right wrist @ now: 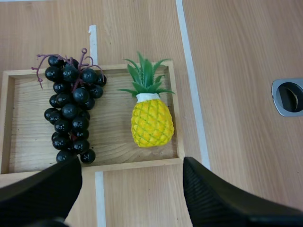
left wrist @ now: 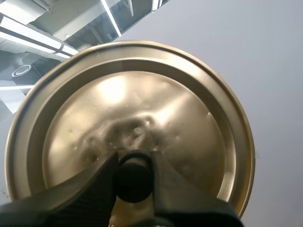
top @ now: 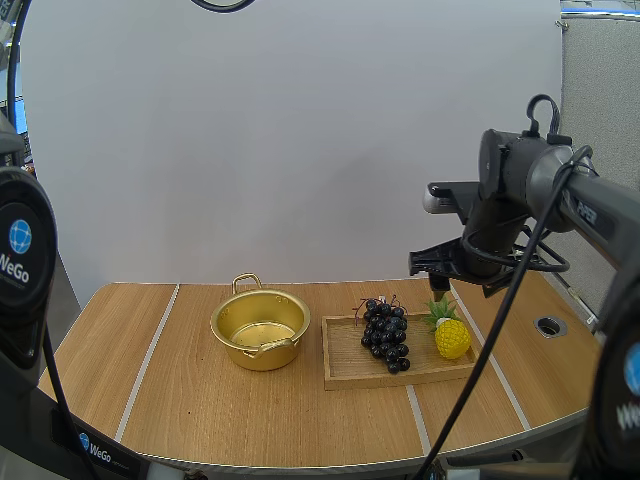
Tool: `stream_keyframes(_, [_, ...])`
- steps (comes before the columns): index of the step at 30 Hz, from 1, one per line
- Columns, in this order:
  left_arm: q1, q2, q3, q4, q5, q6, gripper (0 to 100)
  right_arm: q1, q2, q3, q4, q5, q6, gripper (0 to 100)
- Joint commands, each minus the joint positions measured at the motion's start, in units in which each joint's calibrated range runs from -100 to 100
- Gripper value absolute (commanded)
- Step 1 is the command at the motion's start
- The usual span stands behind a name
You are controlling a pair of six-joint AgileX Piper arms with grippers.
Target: Open the pot, put the pineapple inside, and close it
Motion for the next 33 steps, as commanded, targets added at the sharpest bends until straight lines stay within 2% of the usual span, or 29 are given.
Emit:
stream_keyframes(1, [-0.19,-0.2,-0.4,0.8,-2.0,-0.1,0,-3.5,3.7,-0.4,5.5,-2.7,-7.0,100])
stream_keyframes(5, [-0.19,-0.2,-0.4,0.8,-2.0,-0.1,0,-5.8,9.3,-0.4,10.7,-3.0,-14.3,100])
stream_keyframes(9, [-0.19,-0.2,-0.4,0.8,-2.0,-0.1,0,-6.1,13.8,-0.4,11.3,-6.6,-17.4,100])
stream_keyframes(21, [-0.19,-0.2,-0.4,0.8,-2.0,-0.1,0,-6.1,24.3,-8.4,10.4,-8.2,-21.1,100])
stream_keyframes(33, [-0.19,-0.2,-0.4,0.8,-2.0,-0.1,0,-6.1,28.9,-8.9,11.7,-7.4,-25.0,100])
